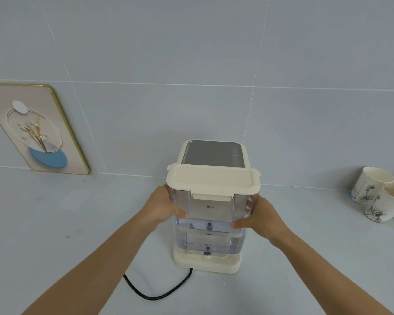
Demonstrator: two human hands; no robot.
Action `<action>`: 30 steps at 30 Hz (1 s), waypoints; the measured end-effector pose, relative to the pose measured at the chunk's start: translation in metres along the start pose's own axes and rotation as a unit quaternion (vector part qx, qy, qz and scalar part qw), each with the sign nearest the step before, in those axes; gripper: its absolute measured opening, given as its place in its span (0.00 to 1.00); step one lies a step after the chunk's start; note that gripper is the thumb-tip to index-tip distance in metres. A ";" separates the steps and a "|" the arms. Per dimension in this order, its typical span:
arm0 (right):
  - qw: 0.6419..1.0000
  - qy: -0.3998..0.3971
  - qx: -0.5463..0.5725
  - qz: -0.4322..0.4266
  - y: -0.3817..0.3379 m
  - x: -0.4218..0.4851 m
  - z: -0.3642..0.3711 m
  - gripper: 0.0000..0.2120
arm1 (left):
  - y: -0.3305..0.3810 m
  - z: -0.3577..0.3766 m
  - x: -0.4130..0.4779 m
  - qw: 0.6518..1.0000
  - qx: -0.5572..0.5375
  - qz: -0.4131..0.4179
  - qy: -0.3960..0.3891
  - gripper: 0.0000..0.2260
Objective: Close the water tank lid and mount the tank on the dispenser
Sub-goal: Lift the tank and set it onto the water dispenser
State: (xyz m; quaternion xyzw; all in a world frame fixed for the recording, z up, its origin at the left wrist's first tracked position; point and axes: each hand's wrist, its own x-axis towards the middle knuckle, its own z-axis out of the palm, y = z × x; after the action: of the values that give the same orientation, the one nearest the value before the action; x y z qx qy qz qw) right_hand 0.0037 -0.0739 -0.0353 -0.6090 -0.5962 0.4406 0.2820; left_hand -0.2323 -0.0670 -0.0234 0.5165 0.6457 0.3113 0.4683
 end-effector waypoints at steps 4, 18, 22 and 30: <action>1.000 0.001 -0.008 0.000 0.005 0.000 0.005 0.35 | -0.006 0.002 0.004 1.000 0.011 -0.010 -0.003 0.34; 0.999 0.000 -0.046 0.015 0.021 0.003 0.014 0.39 | -0.023 0.005 0.004 0.996 0.086 0.007 -0.008 0.40; 0.999 0.003 -0.049 0.021 0.021 0.002 0.015 0.40 | -0.025 0.003 0.004 0.995 0.099 0.011 -0.029 0.38; 0.998 0.008 -0.062 0.022 0.018 -0.002 0.016 0.40 | -0.031 0.001 0.008 0.994 0.095 0.025 -0.045 0.33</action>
State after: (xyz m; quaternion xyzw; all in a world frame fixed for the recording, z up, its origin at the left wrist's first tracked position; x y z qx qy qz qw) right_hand -0.0015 -0.0811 -0.0580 -0.6421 -0.6065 0.4038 0.2382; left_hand -0.2430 -0.0679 -0.0536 0.5882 0.6376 0.2364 0.4377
